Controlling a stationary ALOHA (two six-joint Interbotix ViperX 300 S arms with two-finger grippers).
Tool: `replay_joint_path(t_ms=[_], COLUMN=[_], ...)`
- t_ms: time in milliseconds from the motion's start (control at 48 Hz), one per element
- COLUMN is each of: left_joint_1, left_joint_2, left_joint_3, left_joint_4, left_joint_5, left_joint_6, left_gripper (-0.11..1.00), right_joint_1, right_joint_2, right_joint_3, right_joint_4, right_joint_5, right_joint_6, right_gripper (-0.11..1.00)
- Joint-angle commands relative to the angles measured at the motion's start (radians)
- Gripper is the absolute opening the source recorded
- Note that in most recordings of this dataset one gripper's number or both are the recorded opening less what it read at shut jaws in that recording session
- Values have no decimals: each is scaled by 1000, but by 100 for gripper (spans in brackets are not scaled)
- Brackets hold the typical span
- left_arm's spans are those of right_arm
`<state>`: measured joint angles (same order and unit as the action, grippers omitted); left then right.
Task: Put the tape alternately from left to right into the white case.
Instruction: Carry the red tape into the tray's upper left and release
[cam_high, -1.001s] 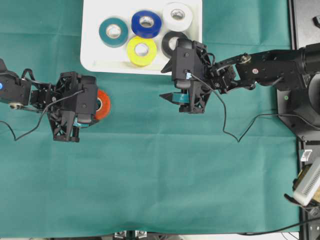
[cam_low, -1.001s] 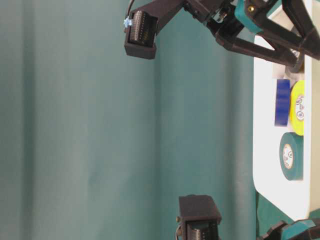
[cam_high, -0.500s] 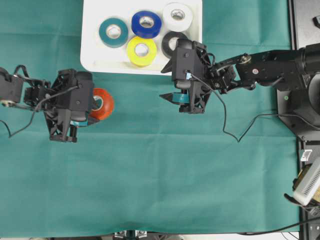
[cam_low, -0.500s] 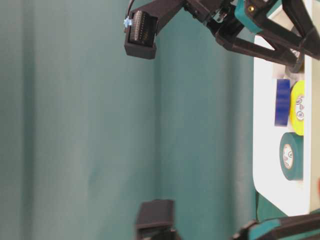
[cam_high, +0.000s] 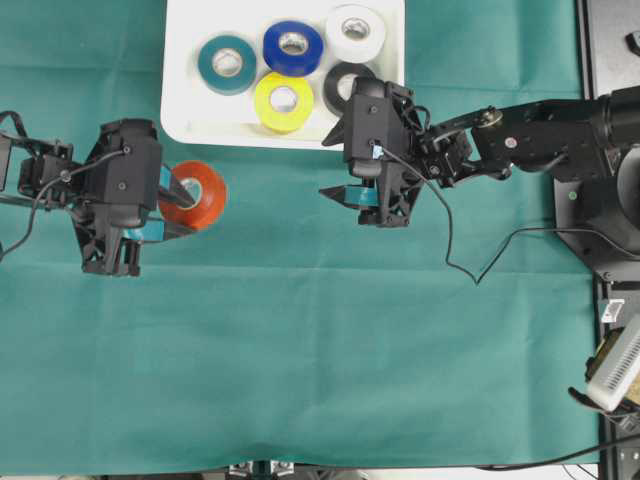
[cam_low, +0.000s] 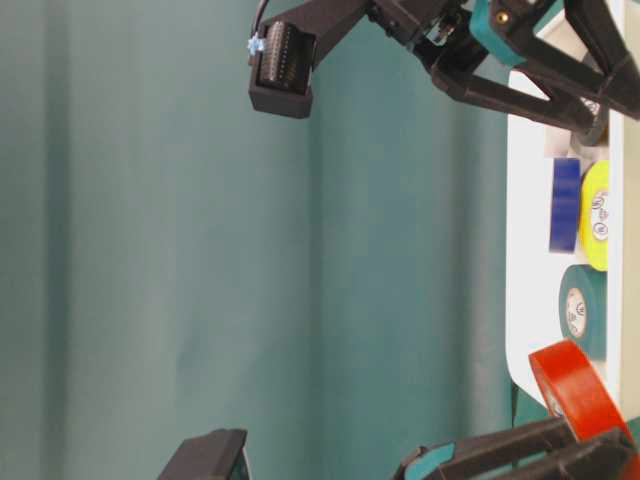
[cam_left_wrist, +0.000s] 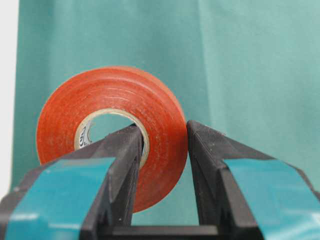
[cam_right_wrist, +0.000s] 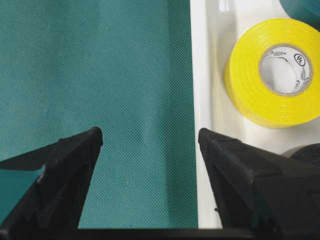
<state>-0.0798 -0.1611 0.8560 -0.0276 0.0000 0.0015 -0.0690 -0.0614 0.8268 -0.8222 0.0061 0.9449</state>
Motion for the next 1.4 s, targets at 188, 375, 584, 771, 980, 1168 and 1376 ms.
replay_joint_path(t_ms=[188, 375, 584, 771, 980, 1168, 1376], left_joint_1=[89, 166, 295, 376, 419, 453, 486], left_joint_2=[5, 20, 32, 54, 92, 158, 242], left_joint_3=[-21, -34, -35, -37, -66, -121, -186], left_joint_4=[3, 3, 5, 3, 3, 3, 3], left_joint_5=[-12, -26, -66, -112, -132, -135, -137], left_joint_6=[80, 189, 281, 331, 360, 379, 396], left_gripper=[-2, -2, -2, -2, -2, -2, -2], right_joint_1=[2, 2, 2, 2, 2, 2, 2], right_joint_2=[-60, -60, -60, -60, -60, -61, -60], right_joint_3=[-8, -8, -11, -8, -12, -12, -12], right_joint_4=[-2, -2, -2, -2, -3, -2, -2], right_joint_5=[-5, -5, -5, -5, -5, -5, -5], right_joint_6=[3, 3, 3, 3, 2, 3, 3], right_gripper=[85, 85, 85, 85, 85, 85, 85])
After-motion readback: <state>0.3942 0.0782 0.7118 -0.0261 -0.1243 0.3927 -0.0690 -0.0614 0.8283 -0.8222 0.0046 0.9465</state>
